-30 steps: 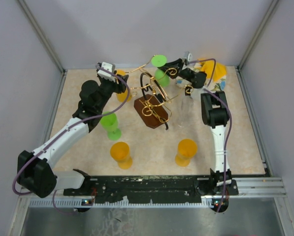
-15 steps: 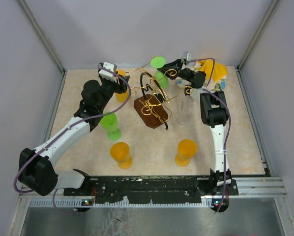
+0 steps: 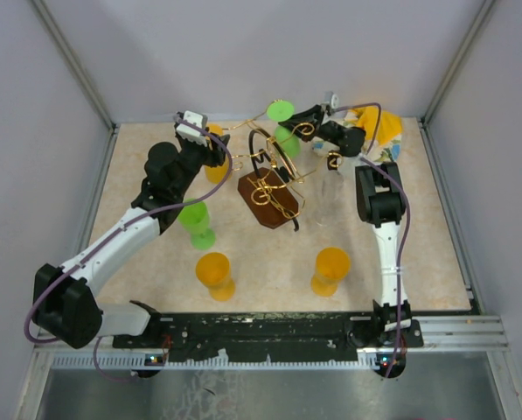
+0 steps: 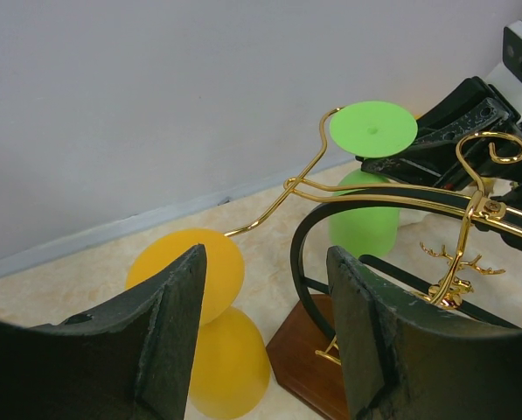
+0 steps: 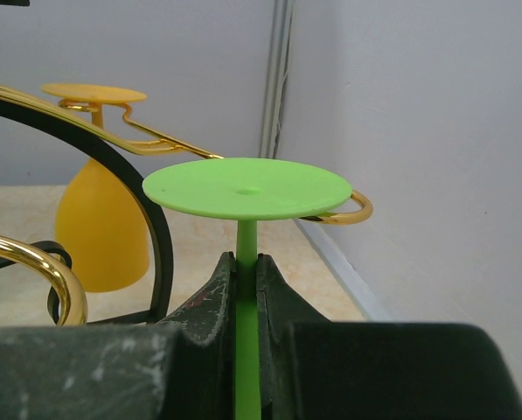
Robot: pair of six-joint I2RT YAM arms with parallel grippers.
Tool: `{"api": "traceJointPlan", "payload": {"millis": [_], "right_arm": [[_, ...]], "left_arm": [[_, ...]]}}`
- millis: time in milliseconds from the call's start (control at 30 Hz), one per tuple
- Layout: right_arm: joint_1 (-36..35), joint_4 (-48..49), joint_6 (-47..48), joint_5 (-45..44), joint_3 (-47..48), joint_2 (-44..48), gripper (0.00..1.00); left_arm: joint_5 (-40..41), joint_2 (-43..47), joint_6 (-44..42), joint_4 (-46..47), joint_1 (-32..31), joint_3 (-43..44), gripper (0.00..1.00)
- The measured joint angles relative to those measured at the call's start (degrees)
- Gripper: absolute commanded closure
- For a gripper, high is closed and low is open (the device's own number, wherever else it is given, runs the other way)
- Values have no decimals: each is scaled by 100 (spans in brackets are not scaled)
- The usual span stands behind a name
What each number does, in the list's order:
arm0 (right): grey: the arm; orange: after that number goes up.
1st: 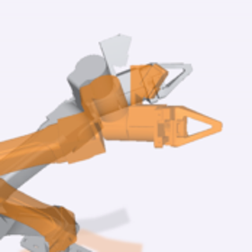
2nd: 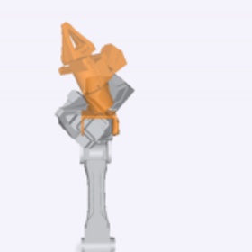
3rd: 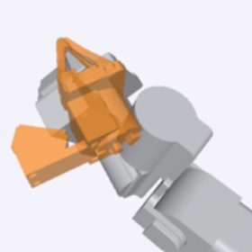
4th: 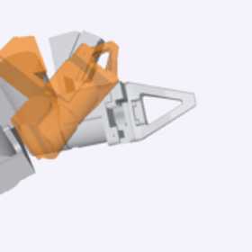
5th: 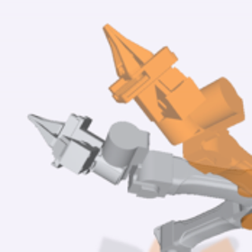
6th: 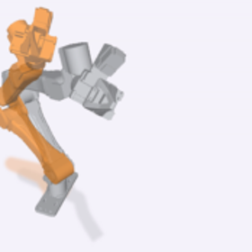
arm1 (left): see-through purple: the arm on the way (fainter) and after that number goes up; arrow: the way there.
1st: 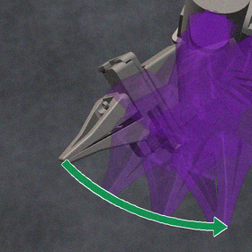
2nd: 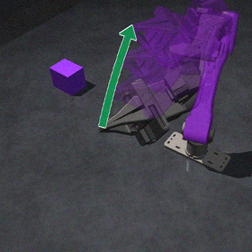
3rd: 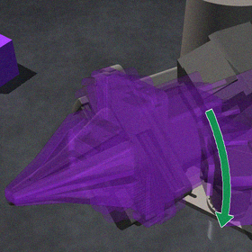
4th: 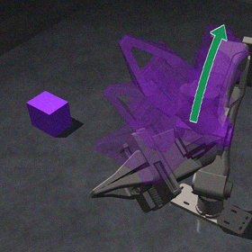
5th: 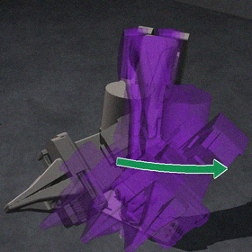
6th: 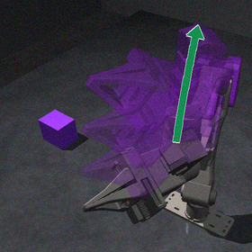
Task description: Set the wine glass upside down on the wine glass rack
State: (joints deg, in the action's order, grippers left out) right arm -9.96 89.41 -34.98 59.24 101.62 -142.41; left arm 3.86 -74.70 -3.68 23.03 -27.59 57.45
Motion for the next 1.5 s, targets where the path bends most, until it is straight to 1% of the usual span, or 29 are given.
{"api": "traceJointPlan", "payload": {"millis": [633, 900, 1233, 1500], "right_arm": [[7, 0, 157, -157, -380, 426, 100], [0, 0, 138, -138, -444, 446, 100], [-13, 0, -13, -83, 160, 393, 100], [-55, 0, 31, -61, 168, 326, 100]], "left_arm": [[-48, 0, 4, -42, 0, 0, 37], [-48, 0, 9, -59, 0, 0, 37], [-46, 0, -9, -85, 0, 0, 37], [-46, -17, -22, -118, 0, 0, 37]]}}
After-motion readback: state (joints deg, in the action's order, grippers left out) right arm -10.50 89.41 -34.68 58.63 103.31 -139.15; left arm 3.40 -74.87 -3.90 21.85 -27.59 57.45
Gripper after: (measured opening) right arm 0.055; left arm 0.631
